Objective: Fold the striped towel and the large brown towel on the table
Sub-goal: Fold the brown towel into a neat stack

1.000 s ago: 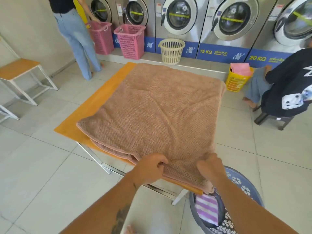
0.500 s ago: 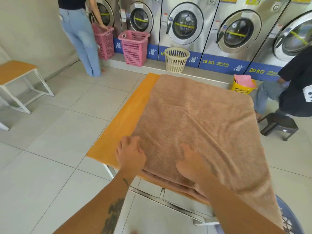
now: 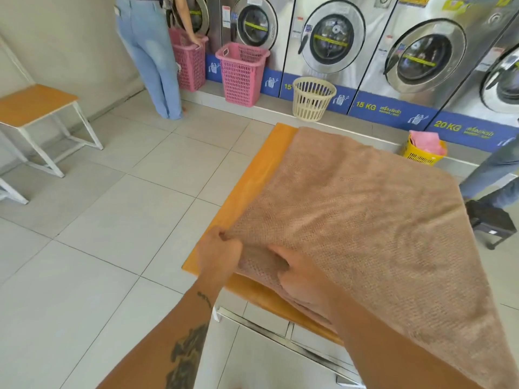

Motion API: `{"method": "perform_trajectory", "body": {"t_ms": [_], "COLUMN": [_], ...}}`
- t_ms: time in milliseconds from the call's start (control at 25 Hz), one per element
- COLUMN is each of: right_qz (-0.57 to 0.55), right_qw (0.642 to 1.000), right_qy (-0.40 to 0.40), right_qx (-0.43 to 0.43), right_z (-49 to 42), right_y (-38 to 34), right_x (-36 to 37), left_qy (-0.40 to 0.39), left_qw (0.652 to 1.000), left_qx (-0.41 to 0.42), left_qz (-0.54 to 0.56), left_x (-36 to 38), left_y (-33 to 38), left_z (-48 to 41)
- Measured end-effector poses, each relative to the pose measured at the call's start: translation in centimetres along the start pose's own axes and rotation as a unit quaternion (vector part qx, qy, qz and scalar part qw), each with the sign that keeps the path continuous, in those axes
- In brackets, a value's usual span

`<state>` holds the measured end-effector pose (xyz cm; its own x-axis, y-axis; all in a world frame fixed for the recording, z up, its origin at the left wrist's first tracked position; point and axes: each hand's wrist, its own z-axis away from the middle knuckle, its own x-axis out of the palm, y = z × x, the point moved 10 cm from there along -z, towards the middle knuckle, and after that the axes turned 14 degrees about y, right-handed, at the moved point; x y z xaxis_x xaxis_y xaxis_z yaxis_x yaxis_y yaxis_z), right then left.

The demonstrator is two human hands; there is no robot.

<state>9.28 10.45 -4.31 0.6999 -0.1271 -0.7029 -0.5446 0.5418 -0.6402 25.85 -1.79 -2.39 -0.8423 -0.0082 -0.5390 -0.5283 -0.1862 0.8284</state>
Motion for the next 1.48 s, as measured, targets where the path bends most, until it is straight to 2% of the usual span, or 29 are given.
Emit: {"method": "perform_trajectory", "body": {"t_ms": [80, 160, 240, 280, 360, 440, 480, 560, 600, 680, 840, 920, 1080, 1160, 1200, 1280, 1400, 1480], "right_qz": [0.025, 0.032, 0.043, 0.076, 0.144, 0.177, 0.181, 0.196, 0.218, 0.258, 0.244, 0.240, 0.175, 0.156, 0.148, 0.135, 0.112, 0.096], "right_qw": [0.999, 0.999, 0.999, 0.996, 0.988, 0.983, 0.982, 0.980, 0.975, 0.966, 0.969, 0.970, 0.984, 0.986, 0.987, 0.989, 0.991, 0.992], "right_qy": [-0.021, -0.022, 0.023, 0.048, 0.038, -0.030, -0.038, 0.011, 0.021, -0.006, -0.006, -0.011, 0.009, 0.023, 0.027, 0.034, 0.063, 0.078], "right_qx": [-0.023, -0.025, -0.017, -0.021, -0.026, -0.027, -0.028, -0.022, -0.017, -0.017, -0.025, -0.035, -0.040, -0.058, -0.061, -0.051, -0.033, -0.012], "right_z": [-0.4, -0.7, -0.8, -0.8, -0.9, -0.5, -0.4, -0.4, -0.2, 0.2, 0.3, 0.5, 1.2, 2.0, 2.6, 3.5, 4.9, 6.0], "right_y": [-0.6, -0.7, -0.7, -0.7, -0.4, 0.3, 0.7, 1.6, 2.2, 3.4, 3.9, 4.0, 4.6, 5.0, 5.3, 7.0, 10.5, 13.9], "right_x": [1.1, 1.7, 1.0, 0.4, 0.3, 1.6, 1.8, 0.7, 0.3, 0.5, 0.2, 0.3, -0.7, -1.5, -2.1, -3.6, -7.7, -11.1], "left_qy": [0.000, -0.064, -0.135, -0.142, -0.099, -0.064, -0.057, -0.047, -0.046, -0.066, -0.138, -0.091, 0.052, 0.129, 0.161, 0.169, 0.073, -0.011], "left_qw": [0.989, 0.974, 0.974, 0.976, 0.984, 0.977, 0.966, 0.959, 0.962, 0.968, 0.988, 0.994, 0.984, 0.980, 0.973, 0.951, 0.919, 0.896], "left_qx": [0.084, 0.105, 0.115, 0.120, 0.119, 0.112, 0.113, 0.074, 0.042, -0.009, -0.066, -0.060, -0.041, 0.029, 0.104, 0.243, 0.385, 0.444], "left_qz": [-0.120, -0.190, -0.144, -0.111, -0.092, -0.171, -0.225, -0.268, -0.267, -0.242, -0.034, -0.025, -0.165, -0.147, -0.128, -0.093, -0.049, -0.033], "left_x": [-1.5, -0.8, 0.5, 0.7, 0.0, -0.6, -0.9, -1.8, -2.4, -3.2, -2.1, -2.8, -6.2, -7.3, -7.2, -5.5, 0.4, 5.5], "left_y": [-0.1, -2.0, -3.2, -3.2, -3.7, -5.4, -6.4, -8.3, -9.2, -10.6, -10.9, -10.9, -11.0, -8.6, -6.3, -1.9, 3.3, 5.5], "left_z": [-1.3, -1.7, -0.7, -0.2, -0.3, -0.9, -1.3, -2.3, -2.8, -3.6, -1.9, -1.2, -0.6, 0.0, 0.9, 3.9, 11.0, 16.8]}}
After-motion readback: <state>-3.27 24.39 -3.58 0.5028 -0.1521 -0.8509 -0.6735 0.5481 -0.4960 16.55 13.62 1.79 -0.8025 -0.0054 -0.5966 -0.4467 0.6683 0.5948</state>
